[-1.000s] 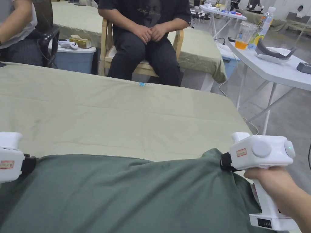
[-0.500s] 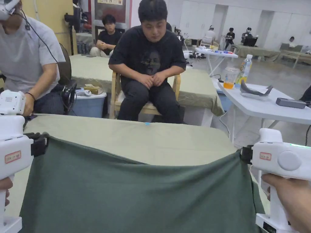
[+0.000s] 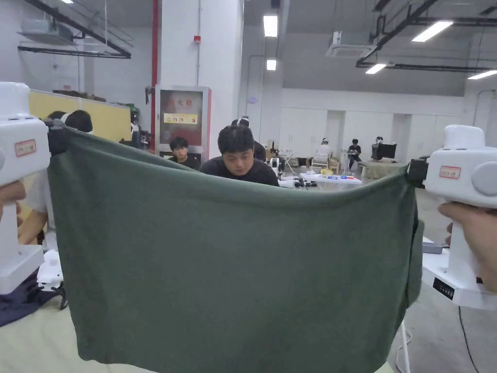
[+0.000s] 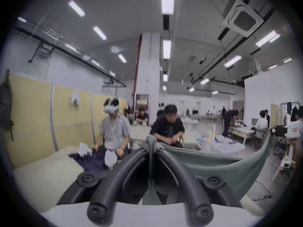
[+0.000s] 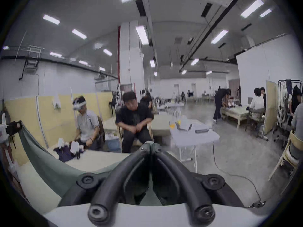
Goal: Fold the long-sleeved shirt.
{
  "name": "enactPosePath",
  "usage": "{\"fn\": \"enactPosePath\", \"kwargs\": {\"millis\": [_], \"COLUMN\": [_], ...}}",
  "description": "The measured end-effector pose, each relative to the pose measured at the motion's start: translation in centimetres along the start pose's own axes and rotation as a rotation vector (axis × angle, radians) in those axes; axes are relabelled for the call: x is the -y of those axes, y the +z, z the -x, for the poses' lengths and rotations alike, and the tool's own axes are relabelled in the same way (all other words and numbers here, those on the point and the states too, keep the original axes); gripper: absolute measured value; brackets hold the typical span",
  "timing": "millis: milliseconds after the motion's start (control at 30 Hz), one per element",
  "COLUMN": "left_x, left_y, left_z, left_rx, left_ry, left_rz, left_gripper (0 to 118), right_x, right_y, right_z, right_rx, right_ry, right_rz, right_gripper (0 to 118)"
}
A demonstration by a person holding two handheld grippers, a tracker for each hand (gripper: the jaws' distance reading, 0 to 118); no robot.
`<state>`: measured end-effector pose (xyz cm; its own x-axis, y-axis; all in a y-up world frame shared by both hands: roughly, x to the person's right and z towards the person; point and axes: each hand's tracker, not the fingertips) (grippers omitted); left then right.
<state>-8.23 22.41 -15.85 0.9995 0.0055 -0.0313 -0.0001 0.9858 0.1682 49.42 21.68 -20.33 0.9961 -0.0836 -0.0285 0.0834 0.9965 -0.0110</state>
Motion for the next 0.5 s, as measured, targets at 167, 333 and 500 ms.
{"fn": "enactPosePath", "kwargs": {"millis": [167,333,500], "left_x": [-8.7,-14.7,-18.6], "left_y": [2.0,3.8,5.2], "left_z": [0.3,0.2,-0.1], "left_rx": [-0.029,-0.040,-0.036], "left_ry": [0.039,0.034,0.070], "left_rz": [-0.058,-0.102,-0.107], "left_gripper": [5,5,5], "right_x": [-8.9,-15.5,-20.1], "right_y": [5.0,8.8,11.5], "right_z": [1.3,3.0,3.7], "right_rx": [0.007,0.049,0.063], "right_ry": [-0.009,0.056,0.046], "right_rz": [-0.096,-0.173,-0.211], "right_gripper": [12,12,12]}}
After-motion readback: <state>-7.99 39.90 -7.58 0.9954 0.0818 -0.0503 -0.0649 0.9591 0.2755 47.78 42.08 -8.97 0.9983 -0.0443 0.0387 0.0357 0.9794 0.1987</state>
